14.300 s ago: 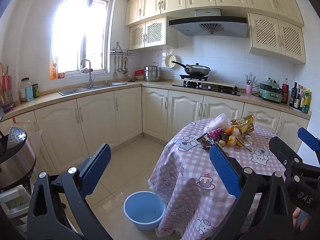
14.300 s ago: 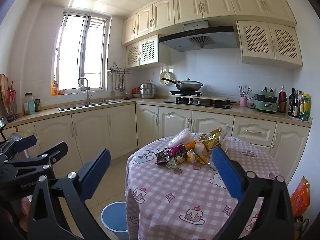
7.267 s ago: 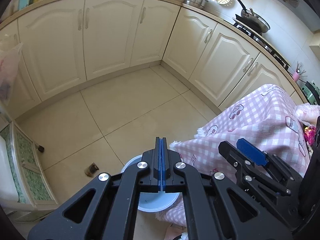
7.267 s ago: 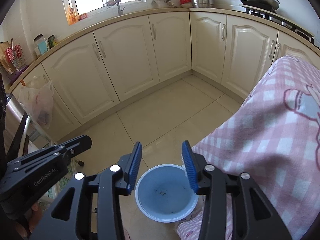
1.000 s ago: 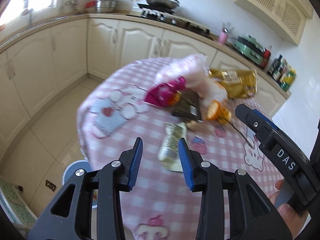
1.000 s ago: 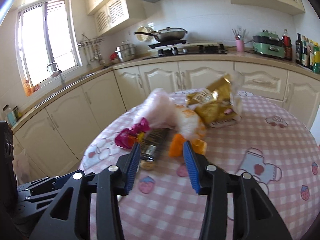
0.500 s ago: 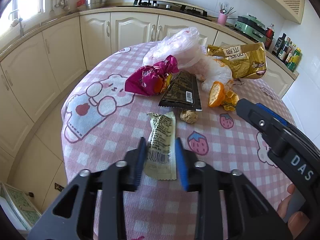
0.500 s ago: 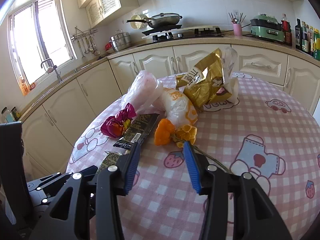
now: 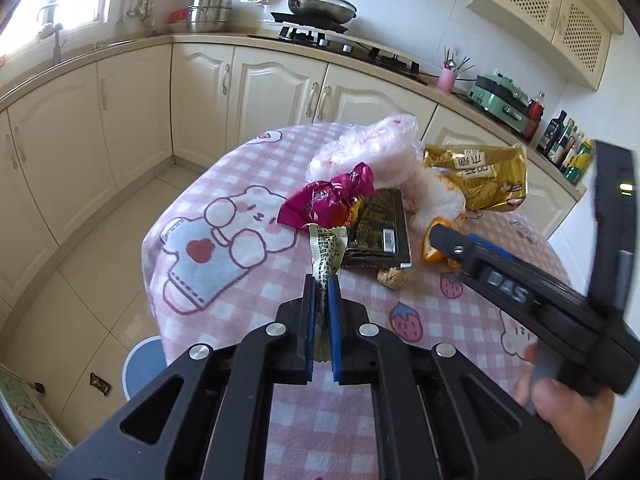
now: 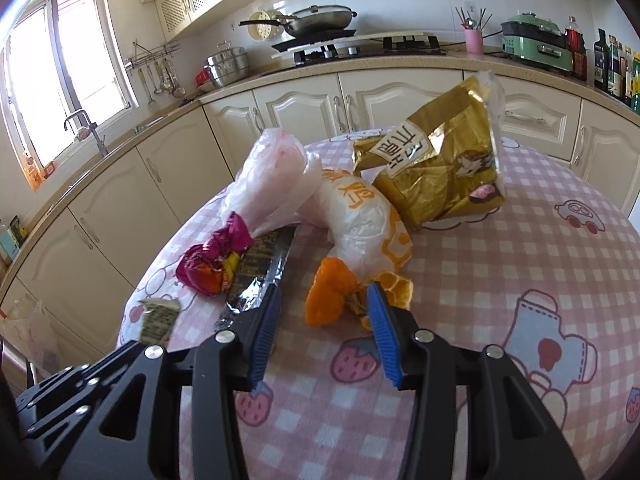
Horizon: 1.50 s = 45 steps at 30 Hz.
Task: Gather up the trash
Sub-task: 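Grasp the orange peel by its stem with the right tool, then carry the packet and orange peel over the bucket and open both tools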
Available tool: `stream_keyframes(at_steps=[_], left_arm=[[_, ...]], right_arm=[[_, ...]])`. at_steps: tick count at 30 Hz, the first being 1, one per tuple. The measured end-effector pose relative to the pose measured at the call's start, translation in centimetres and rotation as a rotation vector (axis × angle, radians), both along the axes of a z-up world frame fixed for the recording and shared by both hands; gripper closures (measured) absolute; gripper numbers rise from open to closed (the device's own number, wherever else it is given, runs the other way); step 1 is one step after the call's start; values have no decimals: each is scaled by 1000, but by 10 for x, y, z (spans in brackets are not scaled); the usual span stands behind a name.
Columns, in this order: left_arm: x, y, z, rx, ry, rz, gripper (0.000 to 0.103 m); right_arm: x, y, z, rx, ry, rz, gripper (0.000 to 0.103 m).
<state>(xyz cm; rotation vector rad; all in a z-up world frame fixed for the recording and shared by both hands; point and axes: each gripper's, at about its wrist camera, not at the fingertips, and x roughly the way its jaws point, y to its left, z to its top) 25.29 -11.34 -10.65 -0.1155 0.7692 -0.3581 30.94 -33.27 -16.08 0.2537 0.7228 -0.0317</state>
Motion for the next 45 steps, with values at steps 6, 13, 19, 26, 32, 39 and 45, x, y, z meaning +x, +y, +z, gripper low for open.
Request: stream_keyframes(at_steps=[6, 13, 19, 26, 32, 39, 45], left_arm=[[-2, 11, 7, -41, -15, 18, 98], [-14, 28, 19, -95, -43, 34, 98], [-26, 50, 30, -125, -63, 69, 98], [-40, 87, 30, -136, -67, 143, 98], [-47, 134, 23, -137, -45, 253, 98], [-48, 180, 11, -128, -18, 362, 98], [-42, 202, -9, -103, 24, 415, 98]], right_arm=[[10, -3, -6, 38, 22, 16, 83], [-21, 7, 19, -16, -102, 28, 91], [-50, 33, 52, -37, -198, 105, 91], [-63, 88, 70, -41, -237, 251, 91], [-60, 150, 65, -31, -222, 387, 91], [-50, 207, 51, -15, -183, 494, 91], [-42, 238, 36, -9, -156, 550, 91]])
